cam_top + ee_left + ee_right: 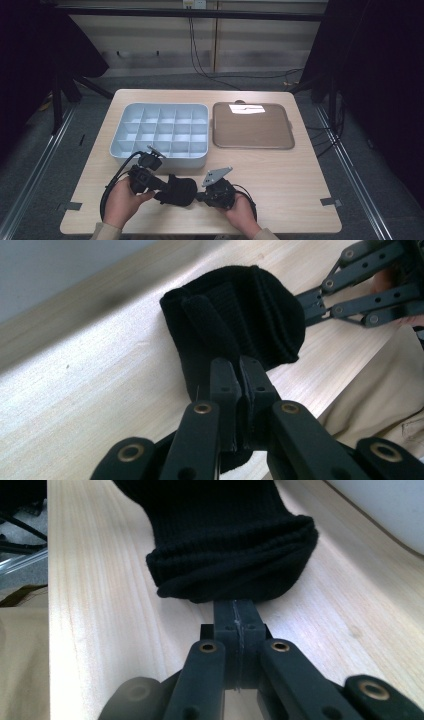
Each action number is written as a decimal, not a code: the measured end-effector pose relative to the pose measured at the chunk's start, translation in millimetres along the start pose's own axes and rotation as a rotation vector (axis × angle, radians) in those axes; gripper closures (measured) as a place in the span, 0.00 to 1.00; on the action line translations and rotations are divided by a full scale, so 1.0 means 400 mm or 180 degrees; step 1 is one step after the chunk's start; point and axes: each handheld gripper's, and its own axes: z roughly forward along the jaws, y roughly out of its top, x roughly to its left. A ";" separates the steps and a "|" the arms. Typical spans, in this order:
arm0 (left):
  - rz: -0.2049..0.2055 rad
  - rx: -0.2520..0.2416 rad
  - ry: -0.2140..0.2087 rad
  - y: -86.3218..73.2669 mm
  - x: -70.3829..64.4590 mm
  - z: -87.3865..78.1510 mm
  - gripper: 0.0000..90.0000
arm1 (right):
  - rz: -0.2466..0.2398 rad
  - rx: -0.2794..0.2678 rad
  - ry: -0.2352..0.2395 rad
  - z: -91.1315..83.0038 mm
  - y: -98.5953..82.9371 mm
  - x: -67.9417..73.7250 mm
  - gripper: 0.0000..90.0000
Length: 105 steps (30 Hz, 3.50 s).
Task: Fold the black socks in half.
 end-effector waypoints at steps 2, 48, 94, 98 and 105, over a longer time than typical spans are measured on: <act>0.0000 0.0001 -0.0003 0.001 0.001 -0.001 0.96 | 0.0010 -0.0005 0.0057 0.004 0.001 0.005 1.00; 0.0164 0.0153 -0.0071 0.038 -0.047 0.046 0.96 | 0.0120 -0.0077 -0.0050 0.011 0.009 -0.034 1.00; 0.0305 0.0345 -0.0134 0.047 -0.053 0.157 0.94 | 0.0207 -0.0103 -0.0202 -0.034 -0.018 -0.042 0.96; 0.0276 0.0315 -0.0129 0.045 -0.055 0.161 0.94 | 0.0231 -0.0113 -0.0253 -0.044 -0.026 -0.045 0.94; 0.0303 0.0316 -0.0117 0.045 -0.054 0.163 0.94 | 0.0288 -0.0095 -0.0284 -0.051 -0.032 -0.046 0.92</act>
